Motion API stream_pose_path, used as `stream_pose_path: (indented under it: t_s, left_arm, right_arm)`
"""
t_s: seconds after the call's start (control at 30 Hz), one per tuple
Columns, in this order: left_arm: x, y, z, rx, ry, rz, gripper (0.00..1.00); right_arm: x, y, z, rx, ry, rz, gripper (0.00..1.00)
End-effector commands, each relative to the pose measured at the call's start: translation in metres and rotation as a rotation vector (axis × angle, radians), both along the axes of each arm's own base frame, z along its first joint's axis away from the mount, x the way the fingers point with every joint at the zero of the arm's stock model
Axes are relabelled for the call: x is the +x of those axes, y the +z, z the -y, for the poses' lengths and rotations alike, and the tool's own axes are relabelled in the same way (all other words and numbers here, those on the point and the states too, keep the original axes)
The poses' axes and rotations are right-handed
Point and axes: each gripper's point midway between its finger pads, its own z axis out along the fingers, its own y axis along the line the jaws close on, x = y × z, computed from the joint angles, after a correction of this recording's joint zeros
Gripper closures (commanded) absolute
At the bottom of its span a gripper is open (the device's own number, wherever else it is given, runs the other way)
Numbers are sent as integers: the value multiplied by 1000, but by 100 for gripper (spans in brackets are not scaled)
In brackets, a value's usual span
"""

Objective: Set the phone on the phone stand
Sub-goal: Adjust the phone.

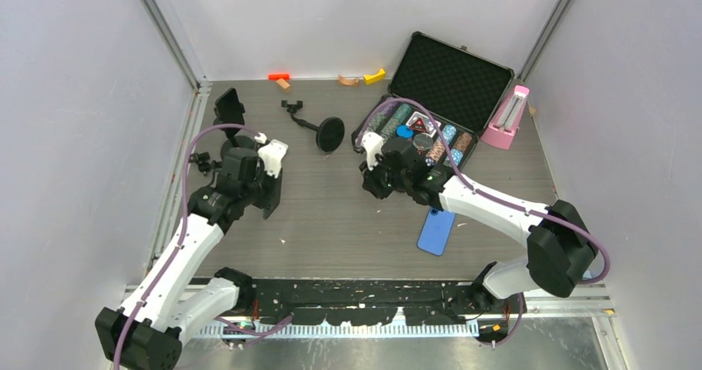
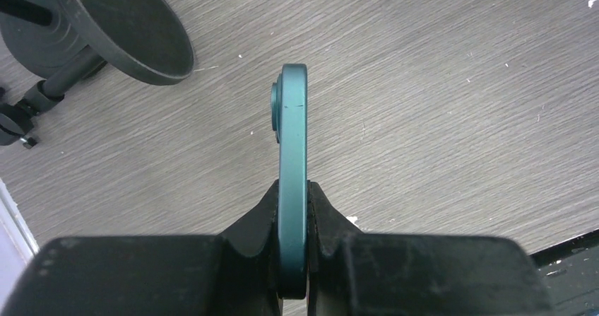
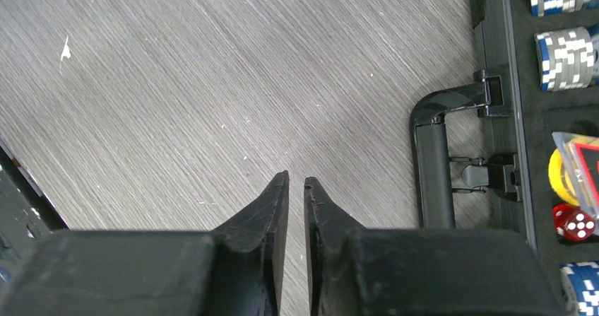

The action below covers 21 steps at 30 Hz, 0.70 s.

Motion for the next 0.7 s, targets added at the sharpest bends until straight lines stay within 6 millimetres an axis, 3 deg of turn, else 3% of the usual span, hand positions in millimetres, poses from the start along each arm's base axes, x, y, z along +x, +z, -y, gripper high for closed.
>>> stream_pose_path:
  t_s: [0.0, 0.13, 0.27, 0.67]
  left_arm:
    - [13, 47, 0, -12, -8, 141, 100]
    - [15, 59, -21, 55, 64, 180, 100]
    - [14, 65, -32, 54, 99, 196, 100]
    - [28, 72, -52, 23, 201, 202, 100]
  right_arm:
    - [3, 28, -13, 36, 60, 50, 72]
    - [4, 35, -15, 33, 76, 58, 52]
    - [4, 37, -16, 37, 83, 64, 38]
    - [2, 30, -18, 32, 93, 41, 31]
